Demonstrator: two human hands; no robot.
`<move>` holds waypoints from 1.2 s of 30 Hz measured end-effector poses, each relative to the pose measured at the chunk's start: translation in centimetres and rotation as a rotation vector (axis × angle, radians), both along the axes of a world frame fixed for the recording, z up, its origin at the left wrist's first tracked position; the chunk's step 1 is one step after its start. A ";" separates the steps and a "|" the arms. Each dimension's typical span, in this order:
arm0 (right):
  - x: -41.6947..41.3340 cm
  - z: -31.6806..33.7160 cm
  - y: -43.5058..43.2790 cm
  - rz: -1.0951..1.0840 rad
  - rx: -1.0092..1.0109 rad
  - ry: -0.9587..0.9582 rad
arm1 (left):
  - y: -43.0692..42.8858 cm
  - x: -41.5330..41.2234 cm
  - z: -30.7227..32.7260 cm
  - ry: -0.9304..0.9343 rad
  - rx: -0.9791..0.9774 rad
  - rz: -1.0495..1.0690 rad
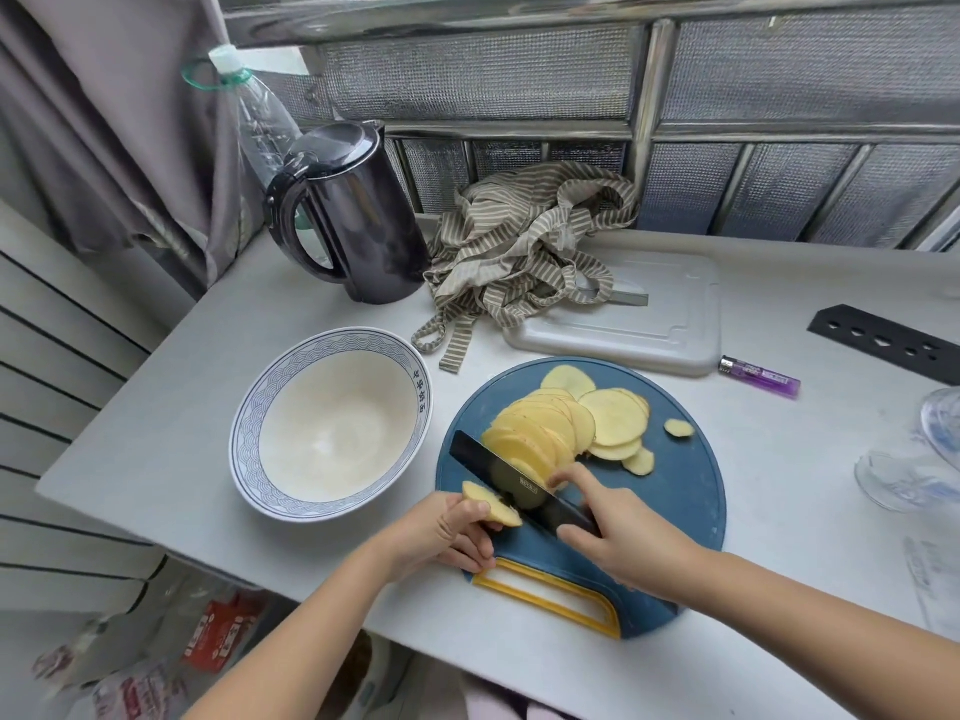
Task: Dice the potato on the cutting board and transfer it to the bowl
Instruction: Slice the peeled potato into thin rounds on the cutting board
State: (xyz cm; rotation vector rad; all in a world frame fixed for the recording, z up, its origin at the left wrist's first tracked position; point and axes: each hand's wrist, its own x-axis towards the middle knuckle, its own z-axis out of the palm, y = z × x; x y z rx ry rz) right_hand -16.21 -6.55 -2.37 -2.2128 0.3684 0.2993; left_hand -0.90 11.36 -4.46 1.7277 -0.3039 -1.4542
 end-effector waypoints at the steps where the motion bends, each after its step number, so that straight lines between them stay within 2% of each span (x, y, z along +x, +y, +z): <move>1: -0.1 -0.1 0.1 0.018 -0.028 -0.009 | 0.2 0.0 0.1 -0.002 0.005 0.000; 7: 0.3 0.4 0.6 0.093 -0.098 -0.067 | 0.0 0.3 0.9 -0.021 0.059 0.000; 17: 2.3 1.7 -0.8 -0.061 0.014 -0.094 | -0.8 -0.1 0.8 -0.074 0.123 -0.093; 21: 2.1 2.5 -1.3 -0.091 0.023 -0.115 | -0.5 -0.3 0.8 0.010 0.106 -0.007; 25: 0.9 2.3 -1.2 -0.076 0.009 -0.139 | -0.7 -0.7 0.7 0.020 0.093 0.059; 29: -0.7 1.1 -0.6 0.035 -0.114 -0.083 | -1.0 -1.1 0.2 -0.054 0.125 0.097; 34: -0.5 1.1 -0.4 -0.007 -0.085 -0.117 | -1.4 -1.1 0.4 -0.071 0.159 0.081; 36: -0.6 1.6 -0.7 -0.055 -0.059 -0.151 | -1.5 -1.1 0.5 -0.189 0.189 0.053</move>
